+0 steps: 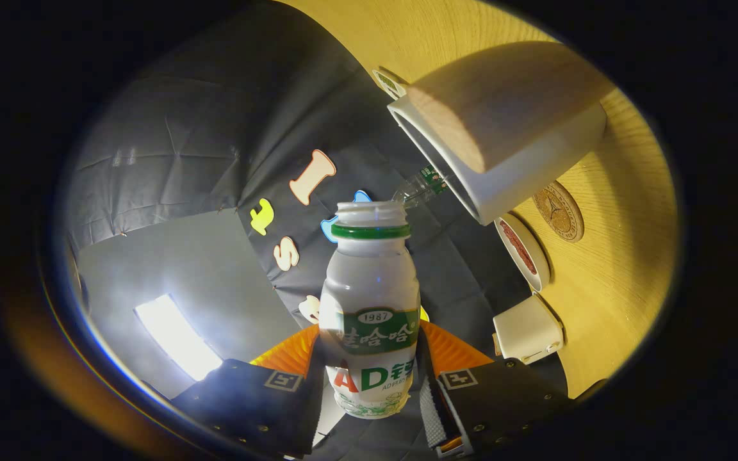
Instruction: Take the bottle from table, then pour the juice into the cup, finally place the bottle on the coaster
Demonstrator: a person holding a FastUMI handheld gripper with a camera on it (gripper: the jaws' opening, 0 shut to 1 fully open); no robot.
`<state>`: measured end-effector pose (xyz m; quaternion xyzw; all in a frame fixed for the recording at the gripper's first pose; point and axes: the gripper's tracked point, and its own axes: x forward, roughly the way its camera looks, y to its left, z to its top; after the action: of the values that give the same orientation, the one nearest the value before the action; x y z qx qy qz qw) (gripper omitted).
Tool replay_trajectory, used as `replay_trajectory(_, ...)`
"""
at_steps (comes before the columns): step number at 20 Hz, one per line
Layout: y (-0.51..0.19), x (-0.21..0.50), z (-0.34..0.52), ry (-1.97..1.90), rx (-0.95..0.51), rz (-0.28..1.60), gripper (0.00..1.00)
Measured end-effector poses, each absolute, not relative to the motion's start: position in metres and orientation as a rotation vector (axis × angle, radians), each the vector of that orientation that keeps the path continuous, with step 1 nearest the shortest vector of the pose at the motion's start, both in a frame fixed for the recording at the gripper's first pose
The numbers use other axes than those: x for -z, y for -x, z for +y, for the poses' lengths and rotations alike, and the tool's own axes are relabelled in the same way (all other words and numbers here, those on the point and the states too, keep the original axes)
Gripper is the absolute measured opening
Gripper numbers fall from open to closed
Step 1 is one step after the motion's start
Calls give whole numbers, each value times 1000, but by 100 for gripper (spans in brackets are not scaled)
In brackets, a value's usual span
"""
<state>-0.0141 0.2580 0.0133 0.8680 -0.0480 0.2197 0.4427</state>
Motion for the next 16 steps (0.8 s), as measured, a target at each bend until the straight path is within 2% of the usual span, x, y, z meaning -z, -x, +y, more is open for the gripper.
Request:
replay_trajectory(12,13,-13,259,-2145,-540,-111,64)
replay_trajectory(16,13,2,279,-1939,-501,-26,63)
